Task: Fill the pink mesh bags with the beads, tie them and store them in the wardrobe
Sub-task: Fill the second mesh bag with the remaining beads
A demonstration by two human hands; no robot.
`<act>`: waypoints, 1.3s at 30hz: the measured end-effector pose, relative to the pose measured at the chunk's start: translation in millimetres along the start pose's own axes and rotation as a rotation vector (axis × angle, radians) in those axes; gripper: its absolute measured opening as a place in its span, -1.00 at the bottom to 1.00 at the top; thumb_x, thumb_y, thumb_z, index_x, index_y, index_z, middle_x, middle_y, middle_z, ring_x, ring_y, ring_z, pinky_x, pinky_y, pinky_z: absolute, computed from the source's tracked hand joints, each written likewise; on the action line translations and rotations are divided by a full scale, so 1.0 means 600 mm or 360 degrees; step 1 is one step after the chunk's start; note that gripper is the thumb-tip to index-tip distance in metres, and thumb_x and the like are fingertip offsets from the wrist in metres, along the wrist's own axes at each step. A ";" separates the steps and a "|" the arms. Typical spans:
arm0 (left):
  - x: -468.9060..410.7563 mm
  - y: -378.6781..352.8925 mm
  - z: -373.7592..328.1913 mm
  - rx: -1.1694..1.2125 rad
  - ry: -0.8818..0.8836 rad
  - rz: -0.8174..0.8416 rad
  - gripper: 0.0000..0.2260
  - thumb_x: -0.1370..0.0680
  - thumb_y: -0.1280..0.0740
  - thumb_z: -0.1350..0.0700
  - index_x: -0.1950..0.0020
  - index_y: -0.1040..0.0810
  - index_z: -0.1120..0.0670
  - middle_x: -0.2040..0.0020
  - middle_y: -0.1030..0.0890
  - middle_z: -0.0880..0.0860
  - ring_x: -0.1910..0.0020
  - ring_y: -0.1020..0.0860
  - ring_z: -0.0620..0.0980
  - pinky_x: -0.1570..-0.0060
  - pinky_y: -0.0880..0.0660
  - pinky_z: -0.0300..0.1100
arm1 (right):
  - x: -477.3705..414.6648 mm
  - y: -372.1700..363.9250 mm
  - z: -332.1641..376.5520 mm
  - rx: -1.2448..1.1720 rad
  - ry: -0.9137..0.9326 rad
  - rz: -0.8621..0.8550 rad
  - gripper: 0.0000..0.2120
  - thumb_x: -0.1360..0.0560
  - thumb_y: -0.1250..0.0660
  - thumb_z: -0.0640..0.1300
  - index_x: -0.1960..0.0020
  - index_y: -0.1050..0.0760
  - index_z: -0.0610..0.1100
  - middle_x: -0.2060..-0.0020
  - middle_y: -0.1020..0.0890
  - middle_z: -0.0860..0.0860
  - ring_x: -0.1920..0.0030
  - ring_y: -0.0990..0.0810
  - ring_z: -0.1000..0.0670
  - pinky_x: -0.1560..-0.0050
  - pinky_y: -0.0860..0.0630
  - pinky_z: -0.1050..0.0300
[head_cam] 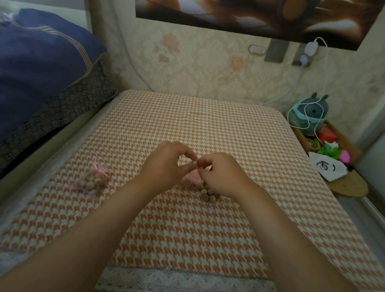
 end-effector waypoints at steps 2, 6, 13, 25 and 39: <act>-0.003 -0.008 0.005 -0.0084 -0.0026 0.0023 -0.87 -0.48 -0.41 -0.12 0.02 -0.63 -0.14 0.04 -0.56 -0.16 0.02 -0.45 -0.10 0.01 -0.41 -0.19 | -0.001 -0.001 -0.002 0.0009 0.0011 0.0007 -0.77 -0.57 -0.28 -0.11 -0.12 -0.68 0.01 0.01 -0.72 0.05 0.04 -0.65 0.03 -0.07 -0.61 -0.07; -0.003 -0.008 0.008 -0.0041 0.0120 0.0116 -0.79 -0.50 -0.36 -0.16 -0.05 -0.66 -0.12 -0.06 -0.63 -0.14 -0.03 -0.55 -0.09 0.03 -0.51 -0.12 | -0.001 -0.001 -0.002 0.0015 0.0009 0.0007 -0.77 -0.58 -0.29 -0.11 -0.13 -0.68 0.01 0.02 -0.72 0.04 0.05 -0.66 0.03 -0.06 -0.61 -0.06; -0.001 0.011 -0.012 -0.0440 0.0165 0.0166 -0.70 -0.52 -0.25 -0.23 -0.10 -0.67 -0.13 -0.01 -0.69 -0.15 0.03 -0.61 -0.13 0.11 -0.53 -0.17 | -0.001 -0.004 0.003 0.0054 0.0041 0.0000 -0.73 -0.59 -0.29 -0.10 -0.24 -0.63 0.01 -0.13 -0.69 0.08 -0.03 -0.64 0.07 -0.03 -0.54 0.14; 0.000 0.034 -0.001 -0.0240 0.0433 0.0146 -0.84 -0.48 -0.32 0.03 0.03 -0.69 -0.14 0.02 -0.68 -0.16 0.02 -0.61 -0.12 0.04 -0.57 -0.15 | -0.003 0.010 -0.005 -0.0136 0.0004 -0.0168 -0.76 -0.57 -0.34 -0.07 -0.22 -0.62 0.02 -0.09 -0.66 0.15 0.05 -0.57 0.16 -0.10 -0.56 0.11; 0.010 0.023 0.018 0.0085 0.0373 0.0321 -0.82 -0.52 -0.34 0.13 -0.03 -0.70 -0.03 -0.02 -0.65 -0.13 0.23 -0.50 -0.26 0.19 -0.42 -0.39 | -0.002 -0.039 -0.022 0.0640 -0.0154 0.0084 -0.81 -0.53 -0.36 0.07 -0.05 -0.68 0.05 0.03 -0.70 0.05 -0.01 -0.65 -0.04 0.07 -0.52 0.11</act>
Point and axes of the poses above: each hand's wrist, its own x-axis away from the middle knuckle, its own y-axis out of the back of the hand, z = x × y, the point moved 5 cm from there along -x, towards the middle knuckle
